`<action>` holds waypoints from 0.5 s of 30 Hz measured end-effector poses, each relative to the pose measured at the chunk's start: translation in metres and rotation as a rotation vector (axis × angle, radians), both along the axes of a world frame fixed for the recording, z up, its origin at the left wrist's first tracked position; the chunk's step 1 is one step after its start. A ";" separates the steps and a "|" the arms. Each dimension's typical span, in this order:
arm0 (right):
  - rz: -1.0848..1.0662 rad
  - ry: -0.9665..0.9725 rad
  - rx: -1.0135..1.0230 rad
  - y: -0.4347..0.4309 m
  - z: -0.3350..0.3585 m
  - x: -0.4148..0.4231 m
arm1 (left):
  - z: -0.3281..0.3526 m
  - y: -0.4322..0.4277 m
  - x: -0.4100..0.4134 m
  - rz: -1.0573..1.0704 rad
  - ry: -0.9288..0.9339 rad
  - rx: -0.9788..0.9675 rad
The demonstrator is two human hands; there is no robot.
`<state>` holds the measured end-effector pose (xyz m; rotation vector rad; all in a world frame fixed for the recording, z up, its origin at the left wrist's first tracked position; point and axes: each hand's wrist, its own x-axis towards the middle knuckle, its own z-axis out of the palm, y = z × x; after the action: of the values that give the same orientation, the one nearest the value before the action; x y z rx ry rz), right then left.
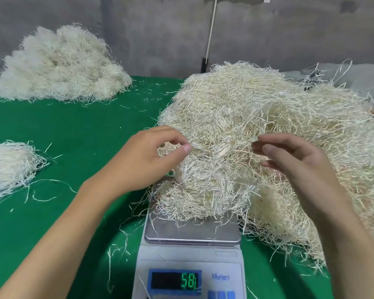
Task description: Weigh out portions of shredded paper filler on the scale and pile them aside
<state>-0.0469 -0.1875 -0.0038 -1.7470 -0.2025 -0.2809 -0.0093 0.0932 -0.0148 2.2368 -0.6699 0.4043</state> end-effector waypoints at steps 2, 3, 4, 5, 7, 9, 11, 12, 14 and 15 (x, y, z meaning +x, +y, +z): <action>0.043 -0.038 -0.054 0.010 0.003 0.002 | 0.003 -0.002 0.000 0.004 -0.012 -0.007; 0.061 -0.055 -0.078 0.013 0.003 0.003 | 0.004 -0.002 0.000 0.011 -0.019 -0.013; 0.073 -0.069 -0.096 0.014 0.004 0.004 | 0.004 0.000 -0.001 0.021 -0.024 -0.021; 0.078 -0.081 -0.110 0.015 0.004 0.003 | 0.005 0.002 -0.002 0.032 -0.026 -0.027; 0.069 -0.107 -0.124 0.015 0.003 0.001 | 0.004 0.006 -0.004 0.050 -0.029 -0.030; 0.039 -0.129 -0.109 0.014 0.001 -0.005 | 0.002 0.010 -0.009 0.078 -0.035 -0.039; 0.008 -0.157 -0.066 0.014 0.000 -0.014 | -0.004 0.014 -0.018 0.124 -0.045 -0.092; -0.013 -0.176 -0.040 0.013 -0.002 -0.019 | -0.008 0.017 -0.023 0.150 -0.048 -0.132; -0.062 -0.215 0.014 0.015 -0.007 -0.027 | -0.016 0.020 -0.034 0.205 -0.046 -0.197; -0.092 -0.221 0.035 0.016 -0.010 -0.029 | -0.020 0.020 -0.038 0.232 -0.044 -0.217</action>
<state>-0.0758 -0.1711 -0.0138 -1.6917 -0.2762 -0.5428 -0.0470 0.1132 -0.0343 2.1079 -0.3689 0.6131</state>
